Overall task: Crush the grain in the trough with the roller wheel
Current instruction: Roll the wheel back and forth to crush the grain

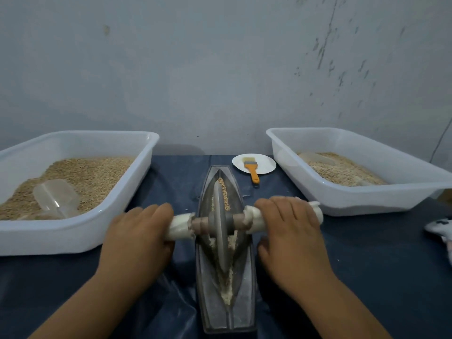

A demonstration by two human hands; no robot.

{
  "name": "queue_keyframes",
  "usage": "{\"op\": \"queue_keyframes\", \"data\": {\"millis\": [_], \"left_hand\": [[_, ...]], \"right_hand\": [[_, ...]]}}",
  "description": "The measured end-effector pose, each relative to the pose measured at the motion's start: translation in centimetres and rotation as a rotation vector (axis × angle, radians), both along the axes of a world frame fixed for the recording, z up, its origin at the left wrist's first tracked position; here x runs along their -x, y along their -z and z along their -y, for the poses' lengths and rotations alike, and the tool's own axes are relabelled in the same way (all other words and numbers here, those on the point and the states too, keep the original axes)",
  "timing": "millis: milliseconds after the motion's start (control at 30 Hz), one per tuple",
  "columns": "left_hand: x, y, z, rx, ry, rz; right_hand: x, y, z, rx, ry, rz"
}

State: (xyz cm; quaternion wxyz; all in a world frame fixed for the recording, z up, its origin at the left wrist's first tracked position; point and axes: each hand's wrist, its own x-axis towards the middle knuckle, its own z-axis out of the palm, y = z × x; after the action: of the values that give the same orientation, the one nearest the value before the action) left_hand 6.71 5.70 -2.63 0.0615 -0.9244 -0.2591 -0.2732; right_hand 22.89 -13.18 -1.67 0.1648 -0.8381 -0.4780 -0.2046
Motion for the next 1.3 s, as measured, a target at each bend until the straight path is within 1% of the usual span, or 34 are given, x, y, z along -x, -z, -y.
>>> {"op": "queue_keyframes", "data": {"millis": [67, 133, 200, 267, 333, 367, 433, 467, 533, 600, 633, 700, 767, 800, 867, 900, 967, 1033, 1100, 1167, 1200, 1300], "left_hand": [[-1.8, -0.5, -1.1, 0.041, -0.061, -0.054], [-2.6, -0.6, -1.6, 0.058, -0.093, -0.082], [-2.0, -0.3, -1.3, 0.053, -0.085, -0.067], [-0.5, 0.2, -0.3, 0.035, -0.032, -0.003], [0.9, 0.7, 0.5, 0.005, 0.015, 0.039], [1.4, 0.9, 0.7, -0.032, 0.038, 0.067], [1.4, 0.9, 0.6, -0.101, 0.051, 0.103], [0.9, 0.7, 0.4, -0.119, 0.043, 0.102], [-0.9, -0.1, -0.5, -0.095, 0.013, 0.068], [-2.8, -0.8, -1.6, -0.056, -0.053, -0.023], [-3.5, -1.0, -2.1, -0.027, -0.08, -0.061], [-3.6, -0.9, -2.4, 0.012, -0.104, -0.08], [-2.5, -0.4, -1.6, 0.025, -0.103, -0.076], [-1.6, 0.0, -1.0, 0.017, -0.078, -0.047], [0.2, 0.7, 0.2, -0.012, -0.013, 0.029], [1.0, 0.8, 0.6, -0.037, 0.017, 0.055], [1.5, 0.9, 0.8, -0.102, 0.051, 0.08], [0.5, 0.4, 0.1, -0.104, 0.04, 0.069], [-1.7, -0.4, -1.0, -0.068, -0.036, -0.008], [-3.9, -1.0, -2.4, -0.032, -0.114, -0.092], [-4.7, -1.0, -3.1, -0.02, -0.128, -0.117], [-4.5, -0.7, -3.3, 0.011, -0.132, -0.116]], "right_hand": [[-1.0, -1.1, -1.7, 0.094, 0.024, -0.037], [-1.4, -1.7, -2.7, 0.083, 0.036, -0.011], [-0.8, -1.4, -2.3, 0.066, 0.059, -0.04], [0.4, -0.2, -0.9, -0.043, 0.044, -0.05], [1.5, 1.2, 0.6, -0.177, 0.029, 0.037], [1.7, 1.7, 0.9, -0.221, 0.029, 0.072], [1.4, 1.8, 0.7, -0.246, 0.029, 0.077], [1.0, 1.6, 0.3, -0.215, 0.034, 0.046], [-0.3, 0.6, -1.1, -0.068, 0.062, -0.032], [-1.8, -0.8, -2.9, 0.057, 0.073, -0.066], [-2.4, -1.2, -3.6, 0.091, 0.078, -0.05], [-2.7, -1.5, -3.9, 0.117, 0.077, -0.012], [-1.7, -0.9, -3.1, 0.036, 0.056, -0.023], [-0.9, -0.3, -2.4, -0.046, 0.039, -0.036], [0.5, 0.9, -0.7, -0.232, 0.01, 0.026], [1.0, 1.5, -0.1, -0.278, 0.008, 0.067], [1.0, 2.1, 0.4, -0.294, 0.009, 0.097], [0.2, 1.8, -0.5, -0.243, 0.02, 0.041], [-1.2, 0.6, -2.3, -0.083, 0.06, -0.049], [-2.6, -0.8, -4.2, 0.061, 0.086, -0.034], [-3.1, -1.2, -4.9, 0.096, 0.093, -0.024], [-2.8, -1.5, -4.9, 0.102, 0.109, -0.006]]}}
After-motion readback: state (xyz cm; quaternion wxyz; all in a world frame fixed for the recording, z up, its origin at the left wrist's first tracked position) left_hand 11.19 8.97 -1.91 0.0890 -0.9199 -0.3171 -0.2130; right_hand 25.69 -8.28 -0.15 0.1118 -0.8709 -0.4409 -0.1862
